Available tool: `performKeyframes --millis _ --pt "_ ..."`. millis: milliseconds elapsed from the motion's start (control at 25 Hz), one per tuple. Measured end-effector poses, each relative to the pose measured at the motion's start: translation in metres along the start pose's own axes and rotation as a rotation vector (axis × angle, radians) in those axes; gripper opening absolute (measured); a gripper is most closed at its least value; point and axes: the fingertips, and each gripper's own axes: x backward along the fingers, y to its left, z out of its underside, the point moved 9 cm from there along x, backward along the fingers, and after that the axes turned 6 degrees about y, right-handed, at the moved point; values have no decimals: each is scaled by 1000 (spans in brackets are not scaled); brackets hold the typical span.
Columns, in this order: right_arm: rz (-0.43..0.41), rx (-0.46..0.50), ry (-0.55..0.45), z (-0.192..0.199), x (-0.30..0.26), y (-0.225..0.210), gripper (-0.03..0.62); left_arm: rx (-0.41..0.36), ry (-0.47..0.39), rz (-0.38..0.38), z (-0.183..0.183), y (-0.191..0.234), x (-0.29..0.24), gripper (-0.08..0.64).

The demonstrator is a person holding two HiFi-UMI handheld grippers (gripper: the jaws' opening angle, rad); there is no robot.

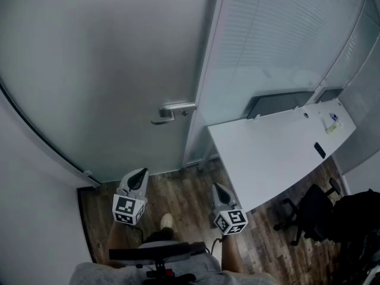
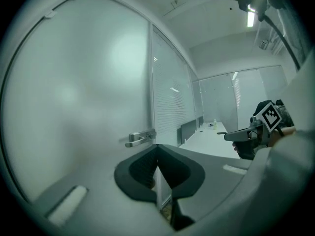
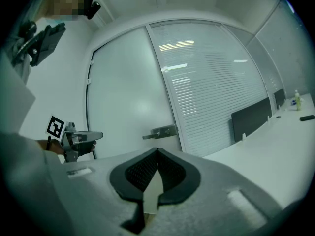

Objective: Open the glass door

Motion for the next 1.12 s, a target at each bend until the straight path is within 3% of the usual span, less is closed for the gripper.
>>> performKeyframes --millis 480,680,1120 --pt "77 -31 7 0 -28 -2 2 -170 13 78 -15 40 -83 7" --pt "136 -60 11 10 -28 -8 2 -293 10 105 -28 59 -117 43" --pt "244 -109 -8 18 -20 -18 2 -485 75 248 -38 82 -176 184"
